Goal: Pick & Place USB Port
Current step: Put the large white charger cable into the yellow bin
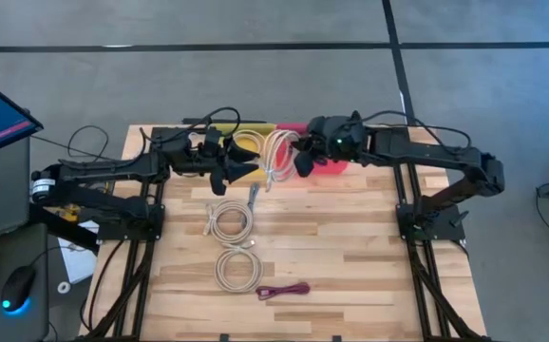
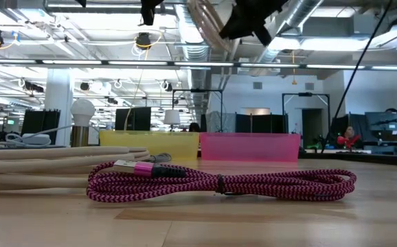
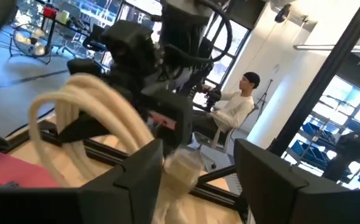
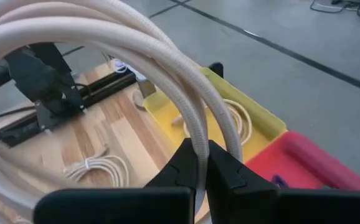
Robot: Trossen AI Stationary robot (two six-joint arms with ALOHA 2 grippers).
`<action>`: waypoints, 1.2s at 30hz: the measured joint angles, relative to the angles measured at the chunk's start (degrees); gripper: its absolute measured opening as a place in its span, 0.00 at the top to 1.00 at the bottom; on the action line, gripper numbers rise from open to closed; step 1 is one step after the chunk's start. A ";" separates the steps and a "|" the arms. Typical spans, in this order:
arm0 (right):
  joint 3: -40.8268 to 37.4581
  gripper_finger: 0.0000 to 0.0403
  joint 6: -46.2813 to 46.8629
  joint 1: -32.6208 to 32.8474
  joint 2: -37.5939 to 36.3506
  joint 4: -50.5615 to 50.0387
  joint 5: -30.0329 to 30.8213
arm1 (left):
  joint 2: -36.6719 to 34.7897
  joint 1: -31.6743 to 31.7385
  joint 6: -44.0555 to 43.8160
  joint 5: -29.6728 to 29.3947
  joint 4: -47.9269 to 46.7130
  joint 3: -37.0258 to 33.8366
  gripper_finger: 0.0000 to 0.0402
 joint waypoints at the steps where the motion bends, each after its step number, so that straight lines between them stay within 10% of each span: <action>1: 0.04 1.00 0.32 0.00 0.61 0.68 0.00 | 0.00 -0.09 0.01 -0.01 0.01 0.00 0.49; 36: 10.95 1.00 -3.40 5.46 3.68 -16.20 3.95 | 0.07 -0.43 0.02 -0.66 -0.31 0.04 0.47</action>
